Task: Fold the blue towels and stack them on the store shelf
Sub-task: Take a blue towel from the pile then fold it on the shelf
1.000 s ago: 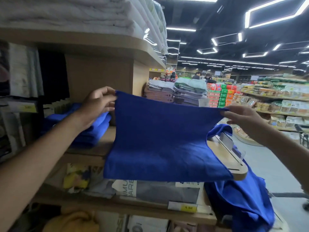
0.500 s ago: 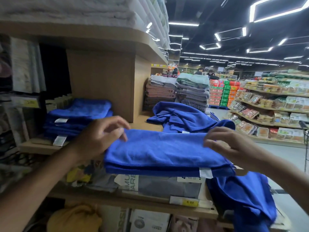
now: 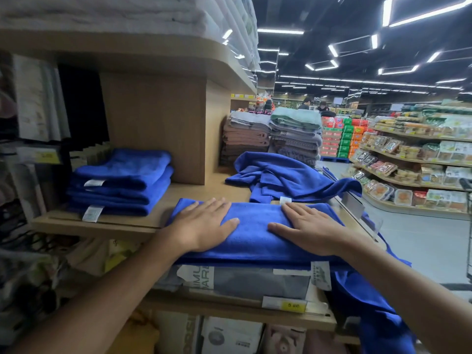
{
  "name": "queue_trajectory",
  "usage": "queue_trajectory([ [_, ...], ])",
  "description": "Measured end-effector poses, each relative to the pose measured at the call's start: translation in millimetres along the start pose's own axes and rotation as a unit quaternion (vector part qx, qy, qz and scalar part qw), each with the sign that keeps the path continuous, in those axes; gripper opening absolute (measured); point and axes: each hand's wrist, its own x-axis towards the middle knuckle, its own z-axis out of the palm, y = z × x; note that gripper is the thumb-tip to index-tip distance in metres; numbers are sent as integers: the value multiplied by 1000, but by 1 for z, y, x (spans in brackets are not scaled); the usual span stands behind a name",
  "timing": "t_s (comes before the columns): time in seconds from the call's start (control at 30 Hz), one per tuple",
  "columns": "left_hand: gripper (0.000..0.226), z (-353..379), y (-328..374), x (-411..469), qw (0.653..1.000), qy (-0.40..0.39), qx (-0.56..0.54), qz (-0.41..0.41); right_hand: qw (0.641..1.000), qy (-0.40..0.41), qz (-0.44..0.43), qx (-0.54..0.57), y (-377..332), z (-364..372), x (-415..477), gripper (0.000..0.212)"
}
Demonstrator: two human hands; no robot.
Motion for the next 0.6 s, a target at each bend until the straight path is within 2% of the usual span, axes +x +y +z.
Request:
queue_trajectory([
  [0.17, 72, -1, -2, 5, 1000, -11, 4, -2, 999, -5, 44, 6, 20, 0, -13, 118],
  [0.37, 68, -14, -5, 47, 999, -51, 1, 6, 997, -16, 76, -2, 25, -8, 29, 103],
  [0.47, 70, -14, -8, 54, 999, -51, 3, 11, 997, 29, 67, 11, 30, -6, 27, 101],
  [0.6, 69, -14, -8, 47, 999, -29, -6, 24, 988, 102, 115, 19, 49, 1, 6, 76],
])
